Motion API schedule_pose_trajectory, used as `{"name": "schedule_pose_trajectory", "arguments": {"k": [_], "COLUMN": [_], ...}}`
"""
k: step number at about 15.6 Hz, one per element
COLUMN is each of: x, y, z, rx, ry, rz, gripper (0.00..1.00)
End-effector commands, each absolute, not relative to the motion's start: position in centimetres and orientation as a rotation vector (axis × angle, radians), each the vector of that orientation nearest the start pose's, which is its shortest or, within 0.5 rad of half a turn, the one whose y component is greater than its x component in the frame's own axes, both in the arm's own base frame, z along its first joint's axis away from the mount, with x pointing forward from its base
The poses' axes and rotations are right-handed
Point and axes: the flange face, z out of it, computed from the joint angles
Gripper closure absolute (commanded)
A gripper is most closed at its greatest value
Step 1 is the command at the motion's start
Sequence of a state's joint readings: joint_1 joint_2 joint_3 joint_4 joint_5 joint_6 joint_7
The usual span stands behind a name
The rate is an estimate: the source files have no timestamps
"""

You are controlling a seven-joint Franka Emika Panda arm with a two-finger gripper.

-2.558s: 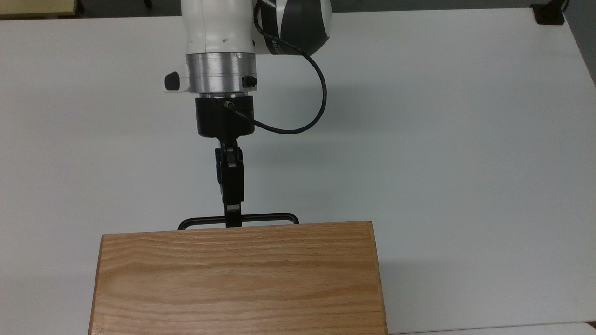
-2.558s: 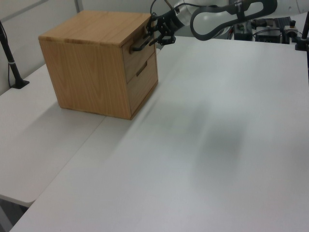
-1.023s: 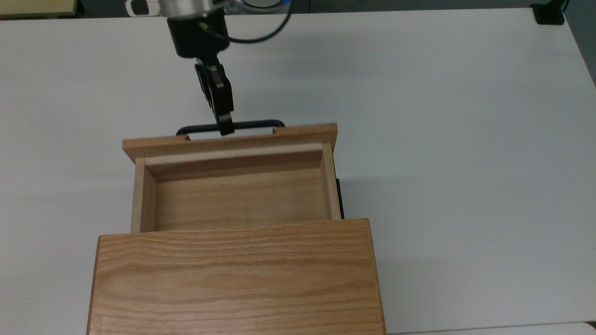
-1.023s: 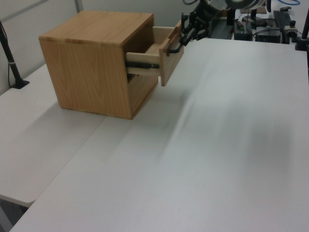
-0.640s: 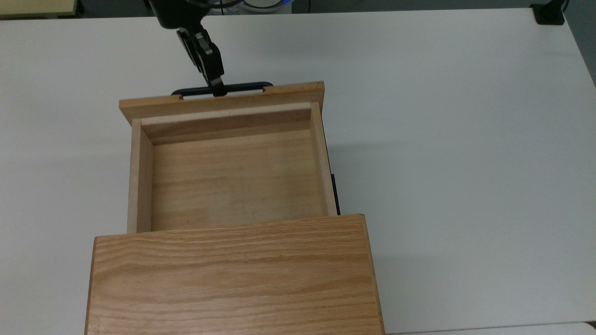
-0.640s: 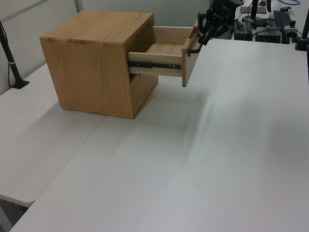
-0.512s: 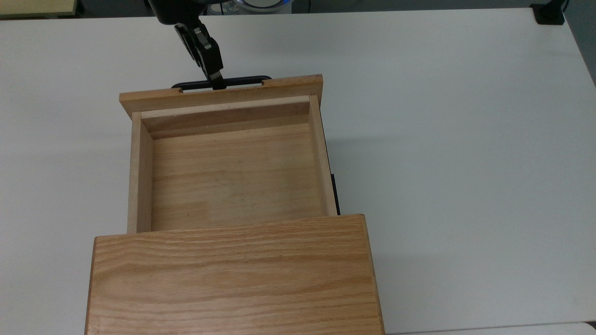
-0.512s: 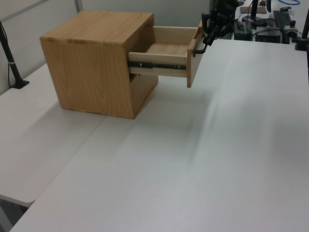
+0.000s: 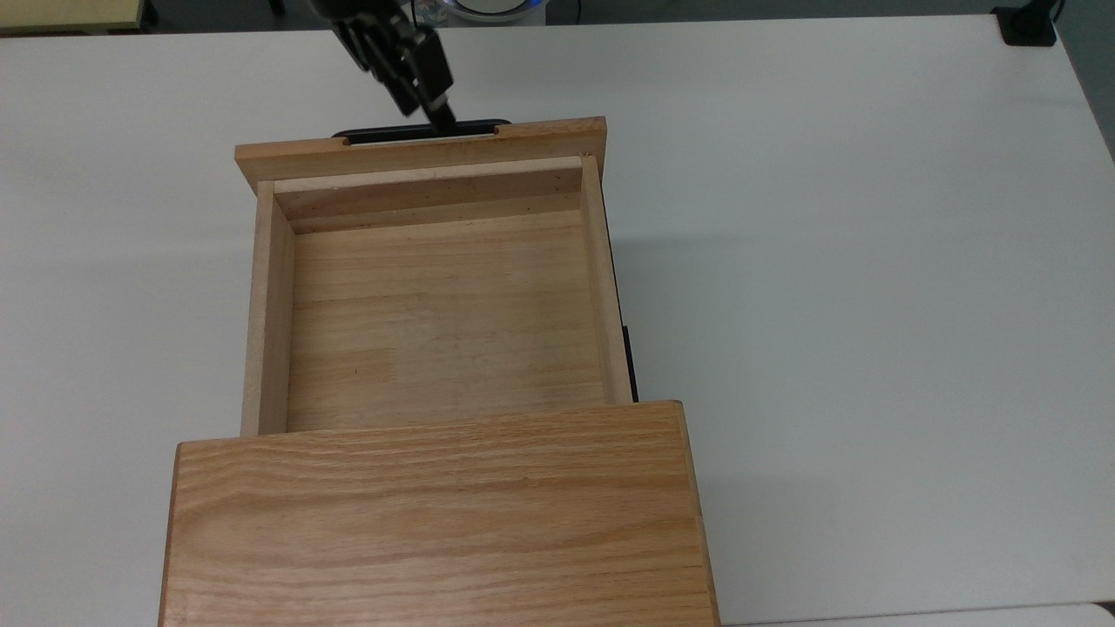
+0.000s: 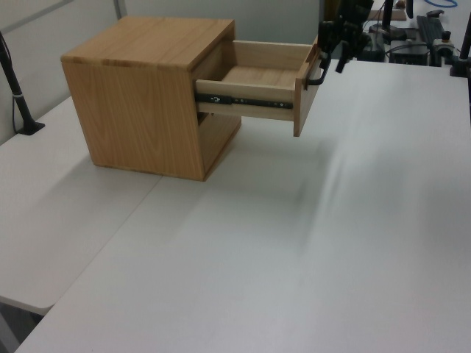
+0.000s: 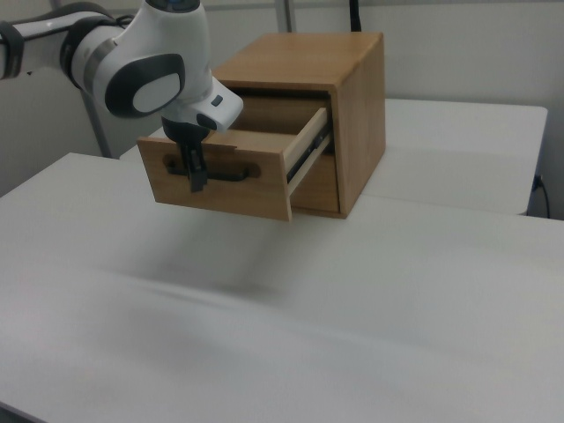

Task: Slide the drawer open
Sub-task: 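Release the handle and raise the gripper away from the drawer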

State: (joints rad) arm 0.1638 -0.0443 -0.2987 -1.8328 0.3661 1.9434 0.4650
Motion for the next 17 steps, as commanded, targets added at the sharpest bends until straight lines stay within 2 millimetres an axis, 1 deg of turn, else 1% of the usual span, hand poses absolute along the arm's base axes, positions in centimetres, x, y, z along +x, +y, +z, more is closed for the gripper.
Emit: {"name": "schedule_pose_trajectory", "arguments": {"k": [1,2,4,5,6,8,9,11,12,13,14,17], "x": [55.3,55.3,54.9,54.7,54.6,54.2,53.9,53.5,53.4,53.6,53.6,53.6], "y": [-5.7,-5.8,-5.7,-5.6,-5.2,-5.0,-4.8,-4.1,-3.9,-3.6,-3.4,-3.5], "z": [57.6,58.2,59.6,60.7,61.4,62.7,63.0,62.9,62.7,61.9,61.6,61.7], "rx": [-2.672,-2.689,-2.792,-2.842,-2.896,-3.019,-3.065,-3.165,-3.205,-3.225,-3.227,-3.225], "ry": [0.801,0.764,0.606,0.54,0.475,0.336,0.234,-0.026,-0.129,-0.177,-0.187,-0.182], "rz": [-0.138,-0.163,-0.177,-0.174,-0.147,-0.098,-0.064,-0.007,0.031,0.087,0.108,0.108], "gripper": [0.0,0.0,0.0,0.0,0.0,0.0,0.0,0.0,0.0,0.0,0.0,0.0]}}
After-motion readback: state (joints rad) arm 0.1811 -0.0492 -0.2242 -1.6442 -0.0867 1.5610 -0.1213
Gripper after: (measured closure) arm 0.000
